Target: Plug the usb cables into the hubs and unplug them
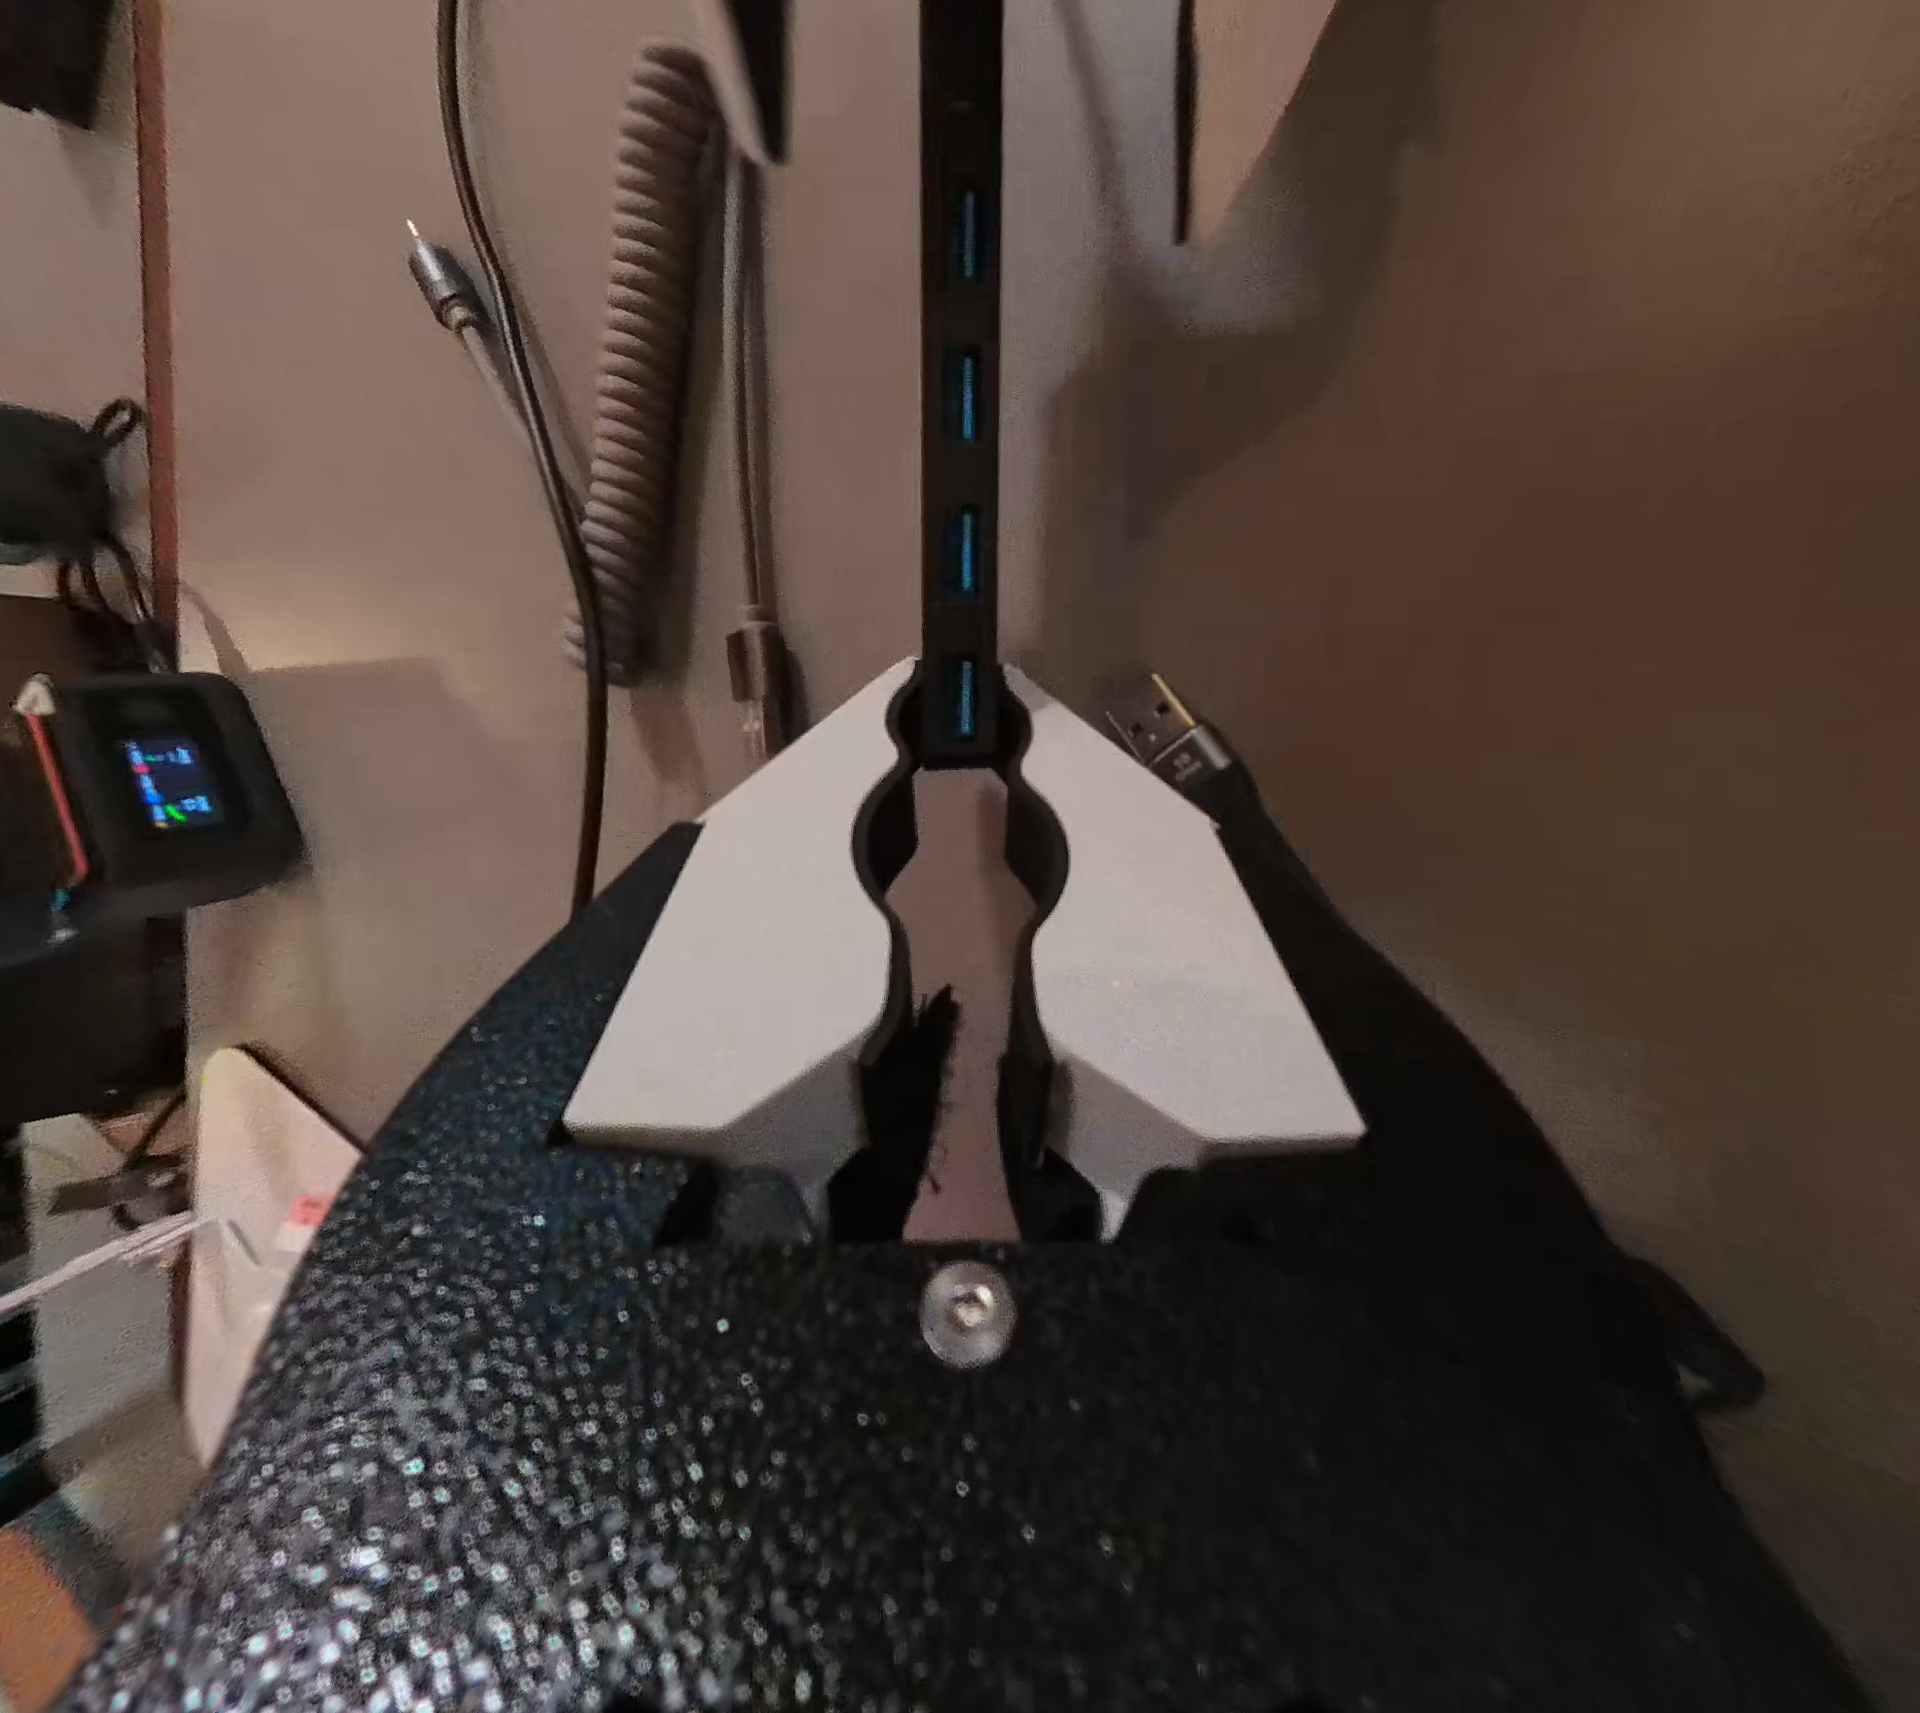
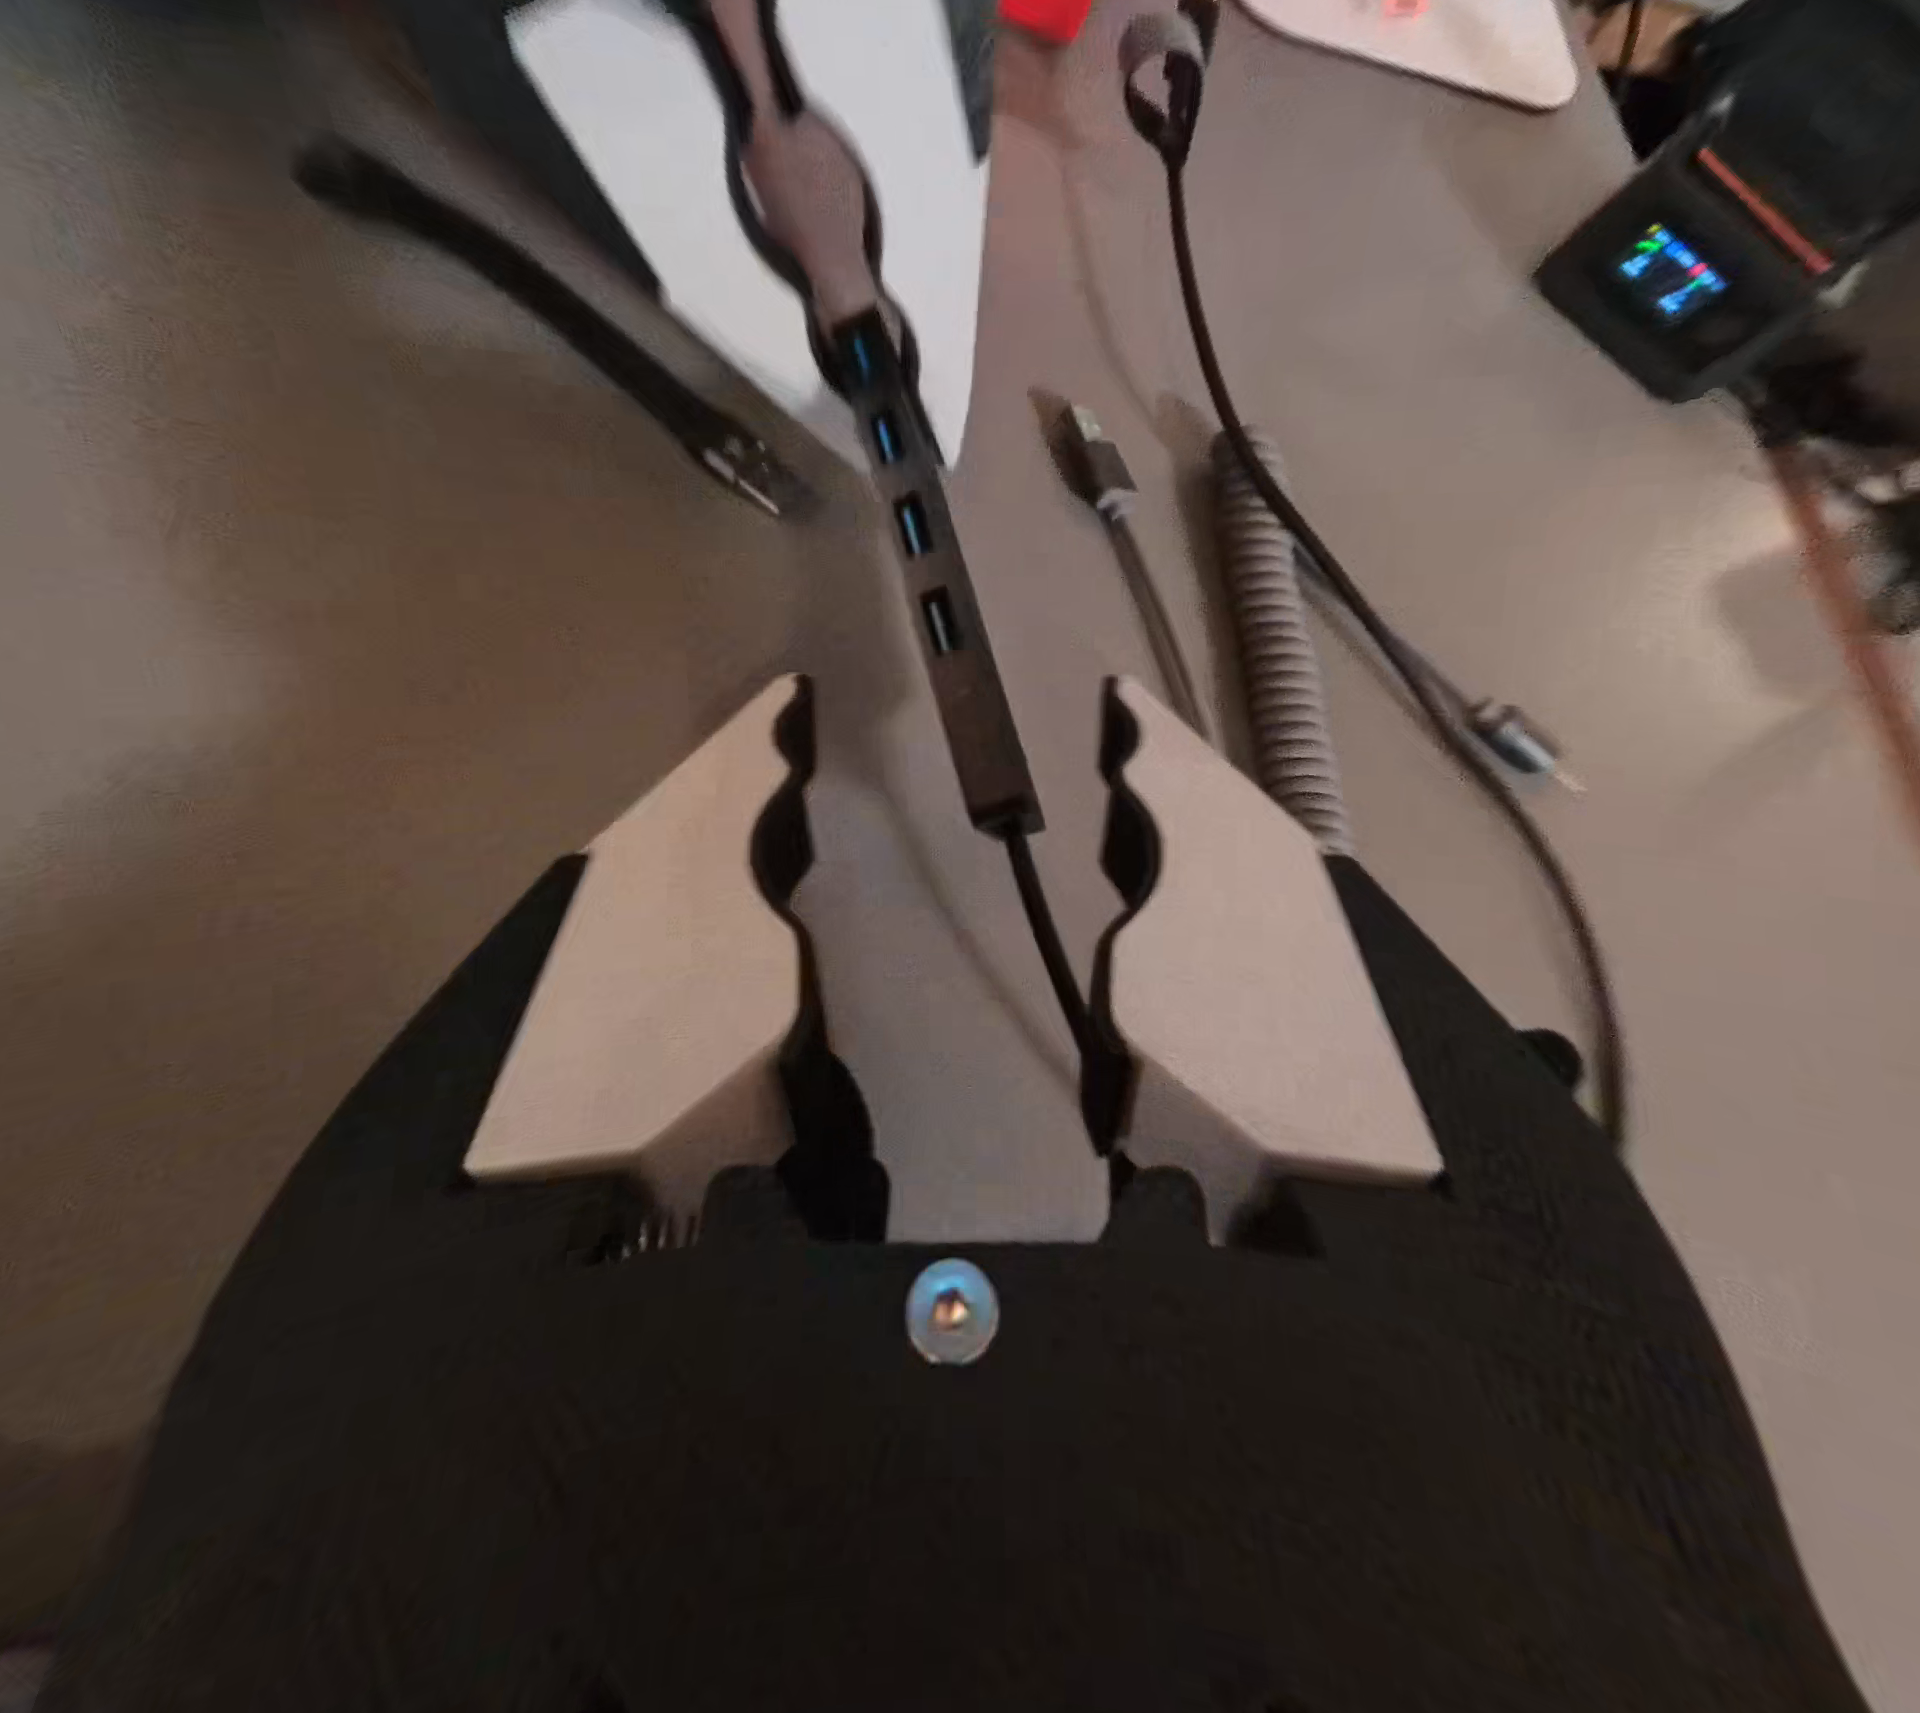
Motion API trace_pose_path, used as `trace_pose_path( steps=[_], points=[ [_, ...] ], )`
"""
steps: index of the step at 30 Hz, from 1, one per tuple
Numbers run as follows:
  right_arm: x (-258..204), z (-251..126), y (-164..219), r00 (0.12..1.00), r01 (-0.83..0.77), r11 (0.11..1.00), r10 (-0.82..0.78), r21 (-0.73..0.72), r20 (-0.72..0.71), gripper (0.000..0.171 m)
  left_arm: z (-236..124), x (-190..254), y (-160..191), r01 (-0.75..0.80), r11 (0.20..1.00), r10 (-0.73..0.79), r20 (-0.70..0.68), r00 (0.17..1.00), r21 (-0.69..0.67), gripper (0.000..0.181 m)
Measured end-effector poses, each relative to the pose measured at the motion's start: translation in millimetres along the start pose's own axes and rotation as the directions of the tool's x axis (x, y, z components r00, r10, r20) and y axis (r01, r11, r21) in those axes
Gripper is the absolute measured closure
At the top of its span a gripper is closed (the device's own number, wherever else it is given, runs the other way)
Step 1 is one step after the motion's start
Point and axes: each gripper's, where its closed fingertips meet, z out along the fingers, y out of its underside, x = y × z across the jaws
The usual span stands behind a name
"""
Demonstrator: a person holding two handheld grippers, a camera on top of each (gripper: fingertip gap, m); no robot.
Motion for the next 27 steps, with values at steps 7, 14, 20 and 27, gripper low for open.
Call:
trace_pose_path(
  steps=[7,14,20,27],
  points=[
    [-4,2,-3,0.990,0.127,0.989,-0.131,-0.074,-0.052,0.163,-28,-2,-19,0.152,0.963,-0.135,-0.089,0.987,0.222,0.143],
    [-27,-17,-31,0.984,0.012,0.976,-0.051,0.219,0.172,0.163,-59,24,-53,0.305,0.783,-0.110,-0.363,0.925,0.542,0.133],
    [-30,-13,-30,0.983,0.033,0.978,-0.069,0.207,0.170,0.163,-59,18,-61,0.251,0.763,-0.072,-0.307,0.949,0.596,0.172],
    [8,-40,-39,0.995,0.079,0.963,-0.059,0.257,-0.082,0.128,-65,-24,-62,0.281,0.694,-0.203,-0.194,0.960,0.663,0.173]
  ],
)
